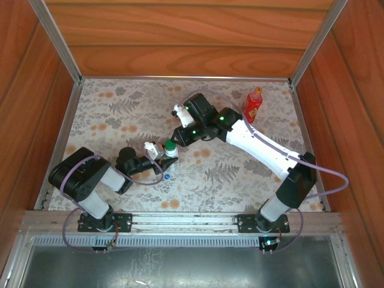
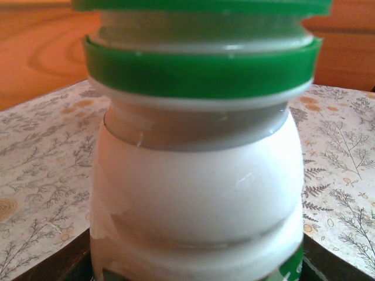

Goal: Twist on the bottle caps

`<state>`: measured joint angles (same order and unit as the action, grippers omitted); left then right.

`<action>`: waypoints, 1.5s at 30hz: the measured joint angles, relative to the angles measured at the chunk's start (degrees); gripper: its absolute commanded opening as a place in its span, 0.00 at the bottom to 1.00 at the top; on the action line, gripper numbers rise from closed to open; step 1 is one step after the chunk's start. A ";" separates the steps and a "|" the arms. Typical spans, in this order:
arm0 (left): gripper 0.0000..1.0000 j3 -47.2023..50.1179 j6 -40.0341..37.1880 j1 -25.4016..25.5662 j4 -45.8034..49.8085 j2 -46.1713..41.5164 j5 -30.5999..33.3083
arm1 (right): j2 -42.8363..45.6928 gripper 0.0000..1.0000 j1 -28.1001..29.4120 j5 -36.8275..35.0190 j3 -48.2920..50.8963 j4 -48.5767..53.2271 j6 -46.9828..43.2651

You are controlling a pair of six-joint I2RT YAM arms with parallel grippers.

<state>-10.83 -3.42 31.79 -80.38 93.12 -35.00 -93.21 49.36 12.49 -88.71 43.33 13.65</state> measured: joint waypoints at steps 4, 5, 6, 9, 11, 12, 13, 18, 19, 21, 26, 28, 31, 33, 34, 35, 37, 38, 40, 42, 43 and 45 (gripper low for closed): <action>0.57 0.00 -0.02 0.00 0.00 0.00 0.00 | -3.28 0.32 -0.68 1.14 -2.84 0.09 -0.76; 0.57 0.00 0.00 0.00 0.00 0.00 0.00 | -3.96 0.31 -0.72 1.46 -3.17 0.13 -1.05; 0.57 0.00 0.00 0.00 0.00 0.00 0.00 | -4.50 0.31 -0.70 1.90 -3.30 0.22 -1.27; 0.57 0.00 0.00 0.00 0.02 0.00 0.00 | -5.38 0.26 -0.70 3.17 -3.30 0.15 -1.57; 0.57 0.00 -0.02 0.00 0.02 0.00 -0.02 | -5.38 0.23 -0.76 4.04 -3.30 0.24 -1.70; 0.57 0.00 -0.02 0.00 0.02 0.00 -0.02 | -5.38 0.21 -0.76 4.42 -3.30 0.22 -1.70; 0.57 0.00 -0.02 0.00 0.02 0.00 -0.02 | -5.35 0.20 -0.76 4.79 -3.28 0.22 -1.75; 0.57 0.00 -0.39 0.02 0.04 0.00 -0.31 | -4.00 0.20 -1.09 5.81 -1.14 -1.14 -1.53; 0.57 0.00 -0.63 0.11 0.02 0.00 -0.39 | -3.43 0.20 -1.09 5.90 -0.46 -1.57 -1.44; 0.57 0.00 -0.68 0.15 0.04 -0.02 -0.68 | -2.19 0.20 -1.09 6.19 1.16 -2.14 -1.22; 0.57 0.00 -0.72 0.26 0.15 0.00 -1.09 | 0.63 0.21 -1.14 6.67 4.17 -1.97 -0.66; 0.57 0.00 -0.85 0.26 0.13 0.00 -1.29 | 1.79 0.21 -1.14 7.08 5.51 -2.25 -0.15; 0.57 -0.07 -0.76 0.26 0.15 0.09 -1.27 | 3.58 0.21 -1.07 8.04 7.34 -2.25 0.48; 0.57 -0.17 -0.63 0.26 0.13 0.20 -1.27 | 4.90 0.21 -0.87 9.01 8.72 -2.23 0.87; 0.57 -0.20 -0.61 0.26 0.15 0.20 -1.27 | 5.51 0.22 -0.70 9.16 9.31 -2.25 0.96; 0.57 -0.20 -0.61 0.26 0.15 0.22 -1.27 | 5.99 0.25 -0.59 9.20 9.68 -2.23 1.03; 0.57 -0.26 -0.57 0.26 0.20 0.22 -1.31 | 7.04 0.34 -0.52 8.74 10.23 -2.38 0.81; 0.57 -0.28 -0.52 0.26 0.22 0.22 -1.36 | 7.50 0.39 -0.52 8.28 10.36 -2.45 0.33; 0.57 -0.52 -0.11 0.26 0.46 0.24 -1.68 | 8.61 0.50 -0.52 6.69 10.43 -2.47 -1.40; 0.57 -0.94 0.33 0.42 0.98 0.24 -2.25 | 9.90 0.58 -0.55 5.07 10.43 -2.43 -4.59; 0.57 -1.18 0.48 0.63 1.31 0.22 -2.56 | 10.69 0.64 -0.55 4.22 10.43 -2.27 -6.60; 0.57 -2.01 0.61 1.03 2.71 0.04 -3.50 | 12.26 0.70 -0.57 2.75 10.45 -1.81 -11.28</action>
<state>-12.84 -2.81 32.82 -77.67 93.17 -38.50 -80.95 48.80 15.25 -78.26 41.52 2.37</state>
